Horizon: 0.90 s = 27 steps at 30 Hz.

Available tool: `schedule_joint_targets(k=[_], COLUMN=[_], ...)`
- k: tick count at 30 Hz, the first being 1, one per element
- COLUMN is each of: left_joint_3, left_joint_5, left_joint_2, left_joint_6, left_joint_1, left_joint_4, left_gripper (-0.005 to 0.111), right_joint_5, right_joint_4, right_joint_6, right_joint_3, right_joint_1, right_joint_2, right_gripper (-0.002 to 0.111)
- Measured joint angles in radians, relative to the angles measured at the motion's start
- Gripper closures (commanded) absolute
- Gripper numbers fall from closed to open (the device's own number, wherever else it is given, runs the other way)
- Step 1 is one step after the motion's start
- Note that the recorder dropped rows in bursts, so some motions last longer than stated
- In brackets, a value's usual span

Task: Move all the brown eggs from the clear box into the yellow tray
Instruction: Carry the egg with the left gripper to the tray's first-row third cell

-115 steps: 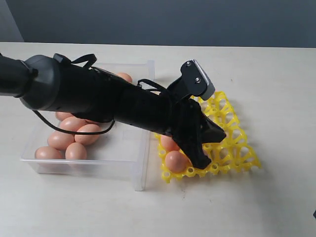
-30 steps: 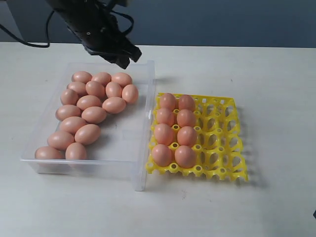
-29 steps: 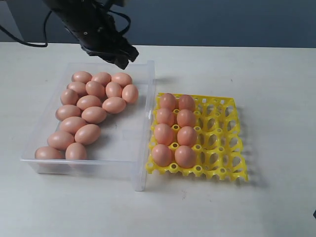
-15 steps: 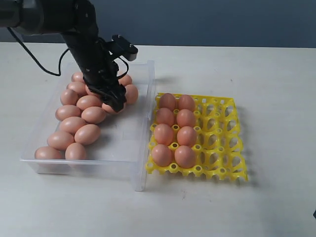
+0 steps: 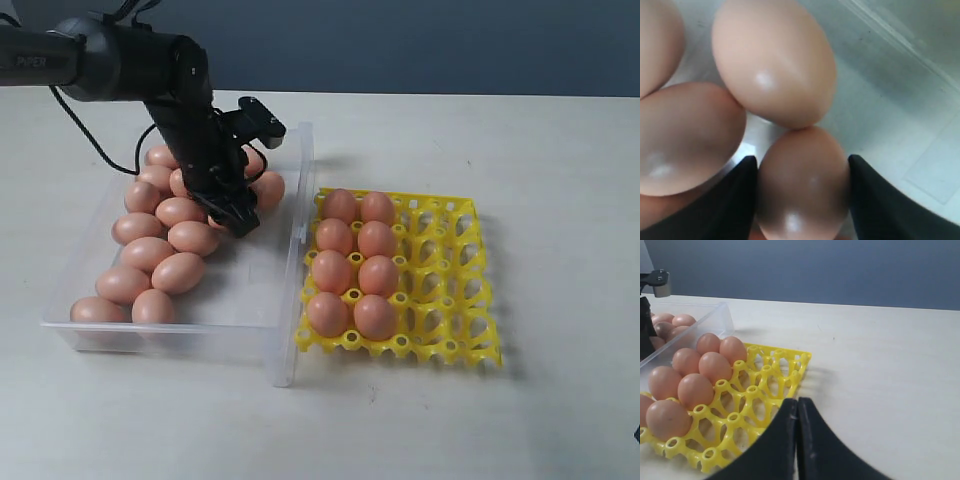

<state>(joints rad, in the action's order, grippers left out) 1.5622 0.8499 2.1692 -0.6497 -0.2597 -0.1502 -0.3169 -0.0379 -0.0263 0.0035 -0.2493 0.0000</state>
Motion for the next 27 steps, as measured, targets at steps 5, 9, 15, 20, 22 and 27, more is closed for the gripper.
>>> schedule_joint_targets(k=[5, 9, 15, 20, 22, 27], left_joint_3=[0.000, 0.000, 0.000, -0.063, -0.123, -0.237], left_joint_5=[-0.002, 0.010, 0.024, 0.031, 0.046, 0.050], left_joint_2=[0.000, -0.033, -0.151, -0.267, -0.294, -0.301], left_joint_6=[-0.010, -0.012, -0.057, -0.378, -0.527, -0.788], left_joint_1=[0.000, 0.000, 0.000, 0.000, -0.017, -0.143], left_joint_4=[-0.002, -0.007, -0.125, -0.614, -0.823, -1.085], left_gripper=[0.099, 0.106, 0.106, 0.106, 0.106, 0.106], right_joint_5=[0.000, 0.000, 0.000, 0.000, 0.000, 0.000], right_joint_4=[0.000, 0.000, 0.000, 0.000, 0.000, 0.000], right_joint_6=[0.000, 0.000, 0.000, 0.000, 0.000, 0.000], right_joint_3=[0.000, 0.000, 0.000, 0.000, 0.000, 0.000], right_joint_1=[0.000, 0.000, 0.000, 0.000, 0.000, 0.000], right_joint_2=[0.000, 0.000, 0.000, 0.000, 0.000, 0.000], right_gripper=[0.107, 0.107, 0.107, 0.107, 0.107, 0.107])
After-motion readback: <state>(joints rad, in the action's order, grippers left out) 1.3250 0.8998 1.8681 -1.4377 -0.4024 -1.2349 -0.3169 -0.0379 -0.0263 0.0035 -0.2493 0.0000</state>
